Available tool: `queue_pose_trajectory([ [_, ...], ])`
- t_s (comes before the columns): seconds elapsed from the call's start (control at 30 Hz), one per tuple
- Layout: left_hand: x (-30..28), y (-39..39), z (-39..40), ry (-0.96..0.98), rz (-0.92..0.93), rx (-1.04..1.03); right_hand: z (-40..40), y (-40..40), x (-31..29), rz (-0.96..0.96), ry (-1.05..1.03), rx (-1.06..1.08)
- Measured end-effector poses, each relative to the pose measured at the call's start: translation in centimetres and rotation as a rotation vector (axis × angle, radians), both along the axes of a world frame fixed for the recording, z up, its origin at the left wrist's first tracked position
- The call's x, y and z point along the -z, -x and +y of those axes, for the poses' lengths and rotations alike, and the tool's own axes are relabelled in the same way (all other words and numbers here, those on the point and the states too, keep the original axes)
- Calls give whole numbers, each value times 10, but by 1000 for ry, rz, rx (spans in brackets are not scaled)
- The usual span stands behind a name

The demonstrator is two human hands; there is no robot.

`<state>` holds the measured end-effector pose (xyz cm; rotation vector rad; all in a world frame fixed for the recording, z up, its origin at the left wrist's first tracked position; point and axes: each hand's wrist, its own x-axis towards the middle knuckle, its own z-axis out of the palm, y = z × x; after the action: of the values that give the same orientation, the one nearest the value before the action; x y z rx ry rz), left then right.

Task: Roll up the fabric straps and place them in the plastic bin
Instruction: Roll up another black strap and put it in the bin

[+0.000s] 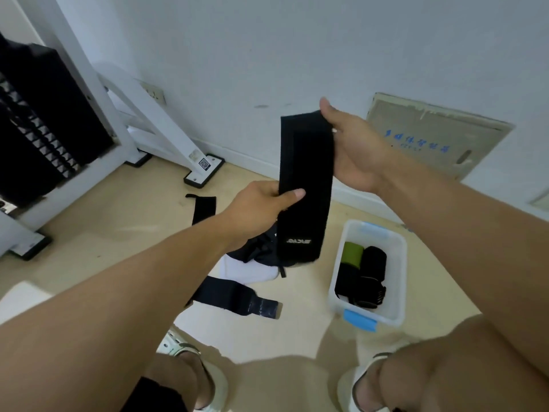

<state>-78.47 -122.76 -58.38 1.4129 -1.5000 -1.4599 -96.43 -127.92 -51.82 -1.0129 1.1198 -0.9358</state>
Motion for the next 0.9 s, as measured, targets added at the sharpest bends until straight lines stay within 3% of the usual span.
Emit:
queue_pose_trajectory([
  [0.13, -6, 2, -2, -92, 229, -89, 7, 23, 26, 222, -122, -376],
  [0.3, -4, -1, -8, -178, 308, -284, 20, 33, 51, 458, -209, -773],
  [0.5, 2, -9, -20, -255, 352, -492, 15, 40, 59, 523, -191, -748],
  [0.57, 3, -16, -21, -302, 225, -501, 14, 43, 55, 473, -196, -670],
  [0.67, 12, -31, -21, -230, -606, -180, 14, 44, 47, 476, -90, -494],
  [0.7, 14, -33, -21, -178, -781, -78, 15, 44, 45, 534, -10, -474],
  [0.73, 16, -33, -20, -129, -817, -17, 17, 44, 42, 635, 89, -494],
  [0.83, 13, -24, -15, 61, -658, 165, 24, 36, 35, 947, 279, -696],
  [0.9, 12, -13, -9, 76, -548, 345, 28, 27, 32, 1009, 346, -736],
])
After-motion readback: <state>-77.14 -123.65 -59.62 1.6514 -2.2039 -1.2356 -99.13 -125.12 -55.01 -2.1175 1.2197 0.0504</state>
